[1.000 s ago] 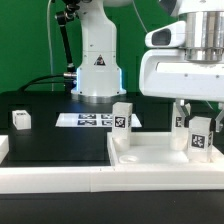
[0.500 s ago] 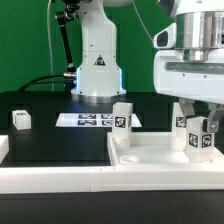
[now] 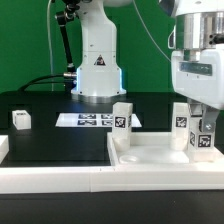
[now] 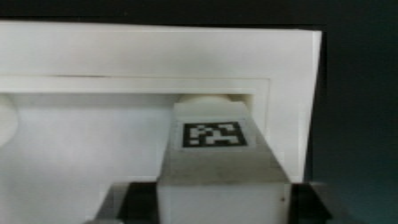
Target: Assemble square table
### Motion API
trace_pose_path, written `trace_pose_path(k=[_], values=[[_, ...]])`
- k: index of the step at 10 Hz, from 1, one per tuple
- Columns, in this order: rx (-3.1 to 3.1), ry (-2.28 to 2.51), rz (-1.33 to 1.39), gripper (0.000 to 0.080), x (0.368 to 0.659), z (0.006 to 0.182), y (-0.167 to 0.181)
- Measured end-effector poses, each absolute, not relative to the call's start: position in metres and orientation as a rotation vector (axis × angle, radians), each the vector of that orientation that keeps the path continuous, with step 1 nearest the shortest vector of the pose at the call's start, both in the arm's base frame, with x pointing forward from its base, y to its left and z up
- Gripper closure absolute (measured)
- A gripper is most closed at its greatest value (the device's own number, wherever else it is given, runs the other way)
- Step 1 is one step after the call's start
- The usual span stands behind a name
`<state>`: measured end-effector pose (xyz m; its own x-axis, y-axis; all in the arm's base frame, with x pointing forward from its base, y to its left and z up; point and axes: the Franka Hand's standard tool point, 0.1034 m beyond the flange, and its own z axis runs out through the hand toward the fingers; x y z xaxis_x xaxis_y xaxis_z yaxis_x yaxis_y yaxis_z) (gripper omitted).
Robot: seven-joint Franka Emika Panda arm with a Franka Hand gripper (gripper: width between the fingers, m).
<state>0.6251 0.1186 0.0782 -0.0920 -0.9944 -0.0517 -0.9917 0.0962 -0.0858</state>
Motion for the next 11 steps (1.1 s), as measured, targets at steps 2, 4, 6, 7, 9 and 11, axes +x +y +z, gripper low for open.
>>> trace_pose_path(k=[2, 4, 6, 7, 9, 11], values=[[-1.920, 2.356, -0.031, 0.0509, 0.6252, 0.0780, 0.1190], [-1.781, 2.461, -0.022, 0.0509, 0.6254, 0.0780, 0.1192], [-1.670, 2.529, -0.008, 0.0509, 0.6258, 0.0778, 0.1196], [-1.658, 2.533, -0.005, 0.0509, 0.6260, 0.0777, 0.1203], [-1.680, 2.519, -0.009, 0.0509, 0.6259, 0.0777, 0.1204], [-1.752, 2.471, -0.011, 0.0257, 0.6256, 0.0776, 0.1208]])
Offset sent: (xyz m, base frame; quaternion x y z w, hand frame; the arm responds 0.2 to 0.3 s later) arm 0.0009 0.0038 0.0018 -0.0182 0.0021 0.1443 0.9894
